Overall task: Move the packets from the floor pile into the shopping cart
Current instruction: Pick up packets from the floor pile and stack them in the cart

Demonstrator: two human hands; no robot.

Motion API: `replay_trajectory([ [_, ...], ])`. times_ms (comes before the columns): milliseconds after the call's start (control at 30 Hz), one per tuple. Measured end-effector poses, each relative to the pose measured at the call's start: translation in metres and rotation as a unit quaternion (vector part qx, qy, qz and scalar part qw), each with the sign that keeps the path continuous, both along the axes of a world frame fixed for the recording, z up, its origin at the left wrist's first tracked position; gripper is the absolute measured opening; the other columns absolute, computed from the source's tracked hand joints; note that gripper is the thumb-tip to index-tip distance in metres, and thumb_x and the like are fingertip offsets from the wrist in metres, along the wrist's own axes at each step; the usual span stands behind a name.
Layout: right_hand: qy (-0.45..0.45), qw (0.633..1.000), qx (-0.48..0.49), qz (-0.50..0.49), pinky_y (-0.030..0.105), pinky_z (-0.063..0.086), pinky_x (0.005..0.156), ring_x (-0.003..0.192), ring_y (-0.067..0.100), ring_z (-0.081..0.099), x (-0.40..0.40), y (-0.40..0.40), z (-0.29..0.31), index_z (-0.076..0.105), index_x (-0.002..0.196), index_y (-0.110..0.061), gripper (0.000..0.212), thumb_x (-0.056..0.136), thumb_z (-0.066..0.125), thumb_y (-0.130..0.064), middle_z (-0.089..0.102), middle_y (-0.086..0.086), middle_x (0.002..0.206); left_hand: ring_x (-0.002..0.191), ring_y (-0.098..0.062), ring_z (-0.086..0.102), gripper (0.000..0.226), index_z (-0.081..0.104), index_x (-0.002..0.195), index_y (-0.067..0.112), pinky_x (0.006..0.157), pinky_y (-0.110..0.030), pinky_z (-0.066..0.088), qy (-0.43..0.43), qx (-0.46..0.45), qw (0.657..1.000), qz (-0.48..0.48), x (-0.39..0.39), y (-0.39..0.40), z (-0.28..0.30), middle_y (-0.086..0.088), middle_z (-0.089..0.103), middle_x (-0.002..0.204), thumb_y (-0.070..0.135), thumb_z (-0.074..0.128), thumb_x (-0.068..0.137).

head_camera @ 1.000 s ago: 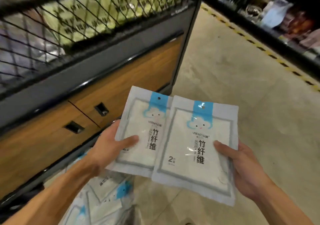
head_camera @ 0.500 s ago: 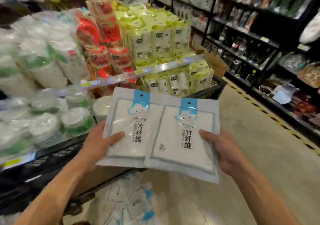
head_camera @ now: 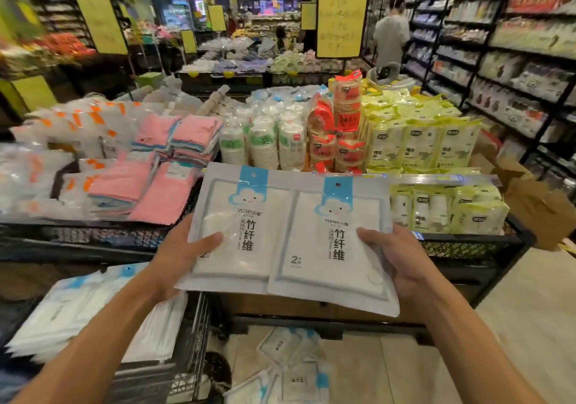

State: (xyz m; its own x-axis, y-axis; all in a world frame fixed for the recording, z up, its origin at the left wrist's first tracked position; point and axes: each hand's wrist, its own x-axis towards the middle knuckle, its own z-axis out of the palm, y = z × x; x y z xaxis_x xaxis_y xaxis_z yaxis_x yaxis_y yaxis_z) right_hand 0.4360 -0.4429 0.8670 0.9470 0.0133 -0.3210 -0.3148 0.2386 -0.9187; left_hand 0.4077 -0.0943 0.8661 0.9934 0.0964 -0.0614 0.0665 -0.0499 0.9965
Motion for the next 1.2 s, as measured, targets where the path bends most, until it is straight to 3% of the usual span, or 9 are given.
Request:
replay_trajectory([
  [133, -0.002, 0.998, 0.009, 0.067, 0.051, 0.065, 0.074, 0.092, 0.036, 0.077, -0.020, 0.021, 0.003, 0.067, 0.120, -0.003, 0.026, 0.095, 0.066, -0.001, 0.078, 0.018, 0.105, 0.094, -0.024, 0.075, 0.069, 0.064, 0.117, 0.026, 0.062, -0.024, 0.059, 0.002, -0.006, 0.998, 0.067, -0.071, 0.020, 0.005, 0.004, 0.079, 0.098, 0.041, 0.093, 0.056],
  [200, 0.000, 0.995, 0.019, 0.102, 0.052, 0.064, 0.078, 0.096, 0.037, 0.076, -0.032, 0.034, 0.003, 0.066, 0.122, -0.003, 0.027, 0.096, 0.065, 0.000, 0.077, 0.019, 0.108, 0.100, -0.028, 0.074, 0.088, 0.061, 0.126, 0.025, 0.071, -0.034, 0.062, 0.016, -0.019, 0.996, 0.083, -0.102, 0.035, 0.007, -0.003, 0.077, 0.111, 0.047, 0.097, 0.049],
  [267, 0.002, 0.992, 0.025, 0.126, 0.052, 0.063, 0.081, 0.098, 0.037, 0.076, -0.043, 0.050, 0.002, 0.066, 0.122, -0.004, 0.027, 0.096, 0.064, 0.000, 0.077, 0.019, 0.110, 0.104, -0.032, 0.073, 0.082, 0.058, 0.132, 0.023, 0.080, -0.046, 0.060, 0.017, -0.030, 0.994, 0.106, -0.132, 0.052, 0.009, -0.010, 0.074, 0.120, 0.038, 0.094, 0.060],
  [367, 0.001, 0.988, 0.029, 0.149, 0.050, 0.063, 0.081, 0.099, 0.038, 0.076, -0.057, 0.075, 0.002, 0.066, 0.125, -0.003, 0.030, 0.095, 0.064, 0.001, 0.077, 0.020, 0.111, 0.101, -0.033, 0.074, 0.077, 0.058, 0.130, 0.021, 0.077, -0.046, 0.061, 0.008, -0.033, 0.990, 0.139, -0.164, 0.076, 0.010, -0.010, 0.074, 0.118, 0.038, 0.092, 0.063],
  [467, -0.001, 0.986, 0.020, 0.167, 0.047, 0.065, 0.074, 0.096, 0.036, 0.077, -0.070, 0.100, 0.007, 0.067, 0.122, -0.002, 0.027, 0.095, 0.065, 0.000, 0.077, 0.019, 0.108, 0.100, -0.035, 0.073, 0.042, 0.058, 0.128, 0.019, 0.078, -0.048, 0.059, 0.006, -0.033, 0.985, 0.169, -0.188, 0.097, 0.011, -0.013, 0.075, 0.116, 0.009, 0.069, 0.089],
  [633, -0.005, 0.981, -0.001, 0.192, 0.056, 0.058, 0.090, 0.097, 0.037, 0.076, -0.089, 0.153, 0.016, 0.066, 0.122, -0.004, 0.027, 0.095, 0.065, -0.001, 0.077, 0.019, 0.107, 0.097, -0.035, 0.074, 0.056, 0.057, 0.129, 0.019, 0.066, -0.040, 0.063, 0.003, -0.068, 0.982, 0.179, -0.229, 0.148, 0.002, -0.014, 0.074, 0.116, 0.005, 0.077, 0.079],
  [900, 0.014, 0.975, -0.021, 0.221, 0.051, 0.064, 0.072, 0.095, 0.041, 0.076, -0.126, 0.272, 0.006, 0.065, 0.124, -0.001, 0.029, 0.095, 0.065, -0.002, 0.076, 0.022, 0.108, 0.096, -0.035, 0.075, 0.061, 0.055, 0.131, 0.011, 0.065, -0.037, 0.063, 0.009, -0.098, 0.974, 0.205, -0.303, 0.277, -0.017, -0.016, 0.074, 0.115, 0.006, 0.081, 0.076],
  [1033, 0.034, 0.969, -0.017, 0.244, 0.052, 0.065, 0.068, 0.094, 0.042, 0.076, -0.143, 0.326, -0.001, 0.064, 0.123, -0.001, 0.027, 0.096, 0.062, -0.001, 0.076, 0.024, 0.108, 0.083, -0.030, 0.077, 0.039, 0.059, 0.121, 0.017, 0.058, -0.033, 0.062, 0.027, -0.095, 0.967, 0.235, -0.331, 0.326, -0.032, -0.013, 0.077, 0.105, -0.005, 0.064, 0.089],
  [1200, 0.053, 0.967, -0.032, 0.248, 0.057, 0.060, 0.083, 0.097, 0.043, 0.075, -0.144, 0.375, -0.013, 0.063, 0.125, -0.002, 0.028, 0.097, 0.061, -0.001, 0.076, 0.024, 0.109, 0.089, -0.033, 0.076, 0.074, 0.055, 0.130, 0.015, 0.063, -0.036, 0.063, 0.049, -0.110, 0.965, 0.233, -0.337, 0.377, -0.053, -0.013, 0.076, 0.111, 0.011, 0.089, 0.065],
])
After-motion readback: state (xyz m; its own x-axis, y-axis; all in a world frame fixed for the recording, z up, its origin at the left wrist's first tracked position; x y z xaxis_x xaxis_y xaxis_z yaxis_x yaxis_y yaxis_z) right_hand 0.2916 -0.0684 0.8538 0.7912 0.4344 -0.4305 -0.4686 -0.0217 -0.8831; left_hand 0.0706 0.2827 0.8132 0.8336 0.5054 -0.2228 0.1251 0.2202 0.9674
